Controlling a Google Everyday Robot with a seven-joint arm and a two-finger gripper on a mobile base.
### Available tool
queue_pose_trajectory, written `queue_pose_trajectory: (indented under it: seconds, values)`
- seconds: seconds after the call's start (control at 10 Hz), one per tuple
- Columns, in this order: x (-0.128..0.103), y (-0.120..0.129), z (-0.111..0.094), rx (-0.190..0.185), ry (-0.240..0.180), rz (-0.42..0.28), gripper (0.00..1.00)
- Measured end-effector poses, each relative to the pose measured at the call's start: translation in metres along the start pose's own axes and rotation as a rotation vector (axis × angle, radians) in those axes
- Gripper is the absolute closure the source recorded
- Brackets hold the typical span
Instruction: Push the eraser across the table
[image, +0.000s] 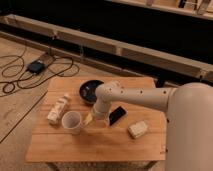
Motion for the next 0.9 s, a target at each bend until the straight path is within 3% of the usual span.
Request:
queue_pose_trajectory:
  seconds: [0.4,0.9]
  values:
    - [0.016,0.03,-0.004,-0.016,0.007,0.03,0.2]
    - [0.041,0.074,-0.02,-0.053,0.048,0.066,0.2]
